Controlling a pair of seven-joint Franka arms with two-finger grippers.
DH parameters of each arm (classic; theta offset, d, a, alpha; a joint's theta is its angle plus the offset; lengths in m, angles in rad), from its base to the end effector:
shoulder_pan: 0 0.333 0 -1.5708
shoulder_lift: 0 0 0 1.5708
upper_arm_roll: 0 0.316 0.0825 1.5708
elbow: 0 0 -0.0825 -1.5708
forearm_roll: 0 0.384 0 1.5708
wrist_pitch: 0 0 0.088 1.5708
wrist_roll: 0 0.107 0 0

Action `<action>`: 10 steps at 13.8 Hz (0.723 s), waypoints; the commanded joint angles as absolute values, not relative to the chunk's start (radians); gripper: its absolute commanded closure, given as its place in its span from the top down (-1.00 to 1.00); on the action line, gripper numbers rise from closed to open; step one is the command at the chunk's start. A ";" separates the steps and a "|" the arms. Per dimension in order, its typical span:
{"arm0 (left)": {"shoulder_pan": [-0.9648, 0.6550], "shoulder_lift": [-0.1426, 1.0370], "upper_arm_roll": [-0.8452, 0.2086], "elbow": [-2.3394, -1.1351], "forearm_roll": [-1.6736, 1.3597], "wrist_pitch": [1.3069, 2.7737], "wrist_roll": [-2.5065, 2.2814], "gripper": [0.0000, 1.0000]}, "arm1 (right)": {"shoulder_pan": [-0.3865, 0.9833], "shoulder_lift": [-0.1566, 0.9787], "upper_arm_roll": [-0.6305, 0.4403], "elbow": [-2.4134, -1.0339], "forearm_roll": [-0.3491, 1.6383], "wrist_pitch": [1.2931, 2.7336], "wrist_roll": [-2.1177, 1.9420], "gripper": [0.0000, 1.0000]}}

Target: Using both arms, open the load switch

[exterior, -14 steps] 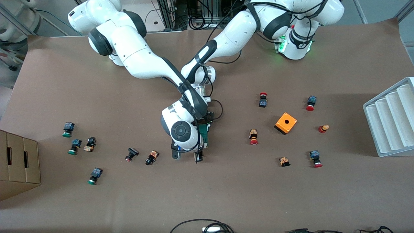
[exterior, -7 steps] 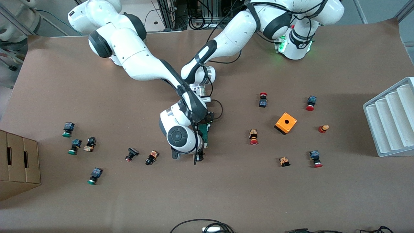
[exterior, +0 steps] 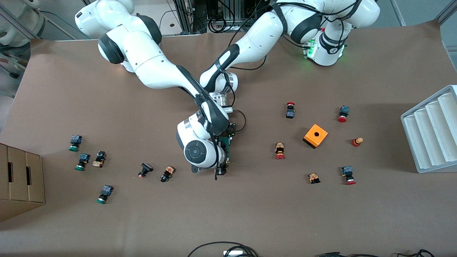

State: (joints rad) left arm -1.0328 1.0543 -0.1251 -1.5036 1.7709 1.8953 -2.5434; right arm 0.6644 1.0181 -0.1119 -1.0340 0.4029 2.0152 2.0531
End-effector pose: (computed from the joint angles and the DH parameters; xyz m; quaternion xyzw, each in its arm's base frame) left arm 0.3454 -0.5801 0.0484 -0.7919 -0.0577 -0.6071 0.0307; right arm 0.6322 0.4525 0.2185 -0.6801 0.7209 0.1315 0.0196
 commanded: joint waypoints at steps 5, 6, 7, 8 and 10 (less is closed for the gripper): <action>-1.034 1.068 -0.127 -1.482 1.784 1.879 -2.543 0.01 | 0.649 1.072 -0.107 -0.965 0.436 2.016 2.066 0.24; -1.034 1.069 -0.127 -1.482 1.784 1.879 -2.543 0.01 | 0.649 1.074 -0.107 -0.965 0.436 2.017 2.066 0.17; -1.034 1.069 -0.127 -1.482 1.784 1.879 -2.543 0.00 | 0.649 1.074 -0.107 -0.965 0.436 2.017 2.066 0.08; -1.034 1.069 -0.127 -1.482 1.784 1.879 -2.543 0.01 | 0.649 1.074 -0.107 -0.965 0.436 2.019 2.066 0.07; -1.034 1.071 -0.127 -1.482 1.784 1.879 -2.545 0.01 | 0.649 1.074 -0.106 -0.965 0.436 2.020 2.066 0.04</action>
